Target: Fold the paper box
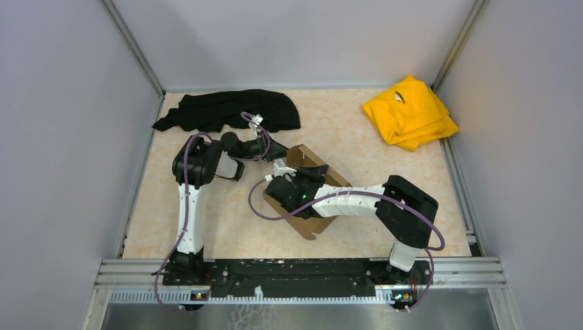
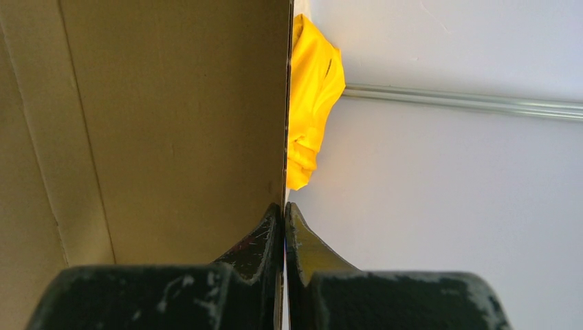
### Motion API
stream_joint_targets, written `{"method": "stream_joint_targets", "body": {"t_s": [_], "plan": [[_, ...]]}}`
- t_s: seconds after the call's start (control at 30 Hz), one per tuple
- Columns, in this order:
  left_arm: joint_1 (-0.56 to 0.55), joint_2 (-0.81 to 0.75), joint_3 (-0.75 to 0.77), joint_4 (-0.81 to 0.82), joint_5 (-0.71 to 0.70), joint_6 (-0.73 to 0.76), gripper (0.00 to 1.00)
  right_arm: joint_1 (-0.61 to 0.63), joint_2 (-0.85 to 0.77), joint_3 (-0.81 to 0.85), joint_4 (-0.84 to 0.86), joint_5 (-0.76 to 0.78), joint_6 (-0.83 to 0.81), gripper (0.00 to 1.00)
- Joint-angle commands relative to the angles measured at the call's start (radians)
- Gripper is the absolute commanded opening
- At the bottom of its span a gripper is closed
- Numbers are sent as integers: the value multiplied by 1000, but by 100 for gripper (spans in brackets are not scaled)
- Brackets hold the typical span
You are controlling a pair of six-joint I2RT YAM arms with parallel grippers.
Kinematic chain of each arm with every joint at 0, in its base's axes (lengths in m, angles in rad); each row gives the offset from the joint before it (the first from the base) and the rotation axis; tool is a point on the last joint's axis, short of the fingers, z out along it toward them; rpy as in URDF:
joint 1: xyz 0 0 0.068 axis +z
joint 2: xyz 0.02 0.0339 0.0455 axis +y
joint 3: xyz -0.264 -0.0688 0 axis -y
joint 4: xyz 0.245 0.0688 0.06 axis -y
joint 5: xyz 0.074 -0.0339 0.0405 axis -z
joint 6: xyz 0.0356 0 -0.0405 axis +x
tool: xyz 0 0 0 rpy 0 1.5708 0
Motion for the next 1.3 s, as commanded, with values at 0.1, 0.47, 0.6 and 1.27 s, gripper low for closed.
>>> {"method": "stream_joint_targets", "body": {"t_s": [0.1, 0.47, 0.6, 1.27], "plan": [[-1, -15, -55, 108, 43, -8, 62, 13, -26, 45, -39, -44, 78, 0], [-2, -2, -98, 228, 51, -71, 63, 2, -27, 30, -57, -58, 118, 0], [-2, 11, -94, 273, 55, -101, 63, 0, -23, 25, -56, -65, 126, 0], [-22, -49, -61, 123, 56, -10, 63, -72, -30, 27, -58, -130, 165, 0]]}}
